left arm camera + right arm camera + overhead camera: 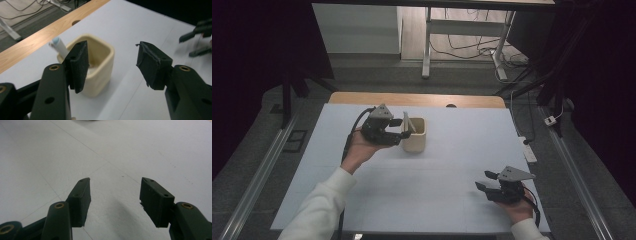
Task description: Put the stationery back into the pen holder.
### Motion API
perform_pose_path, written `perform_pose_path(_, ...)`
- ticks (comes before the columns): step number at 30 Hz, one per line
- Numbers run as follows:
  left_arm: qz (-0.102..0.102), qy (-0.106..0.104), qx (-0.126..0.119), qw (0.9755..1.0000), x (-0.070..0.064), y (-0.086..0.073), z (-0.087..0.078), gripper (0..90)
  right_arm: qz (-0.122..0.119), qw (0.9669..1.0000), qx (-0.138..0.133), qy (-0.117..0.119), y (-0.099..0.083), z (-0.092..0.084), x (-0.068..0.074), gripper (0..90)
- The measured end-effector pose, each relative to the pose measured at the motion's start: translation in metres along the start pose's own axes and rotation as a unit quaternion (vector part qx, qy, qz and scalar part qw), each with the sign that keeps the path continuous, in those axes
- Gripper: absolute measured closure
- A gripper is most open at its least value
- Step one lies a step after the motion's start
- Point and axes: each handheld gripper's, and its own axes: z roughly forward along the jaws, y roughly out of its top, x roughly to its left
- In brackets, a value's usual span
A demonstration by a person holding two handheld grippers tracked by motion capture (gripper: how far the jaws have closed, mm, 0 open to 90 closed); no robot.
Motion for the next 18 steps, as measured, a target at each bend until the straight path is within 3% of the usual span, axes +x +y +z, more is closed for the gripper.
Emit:
perform_pose_path(4,-0.015,0.004,-0.007,0.9999,-0.008,-0.027,-0.01,39.4,0.002,1.0,-0.002,0.003,0.0,0.0,-0.001,41.4)
perform_pose_path(9,-0.011,0.03,0.005,0.9995,-0.016,-0.053,-0.018,37.0,0.003,1.0,-0.001,0.004,0.0,0.0,-0.001,41.2)
perform_pose_path(18,-0.027,0.049,-0.001,0.9984,-0.029,-0.096,-0.034,34.5,0.002,1.0,-0.002,0.0,0.0,-0.001,-0.001,41.3)
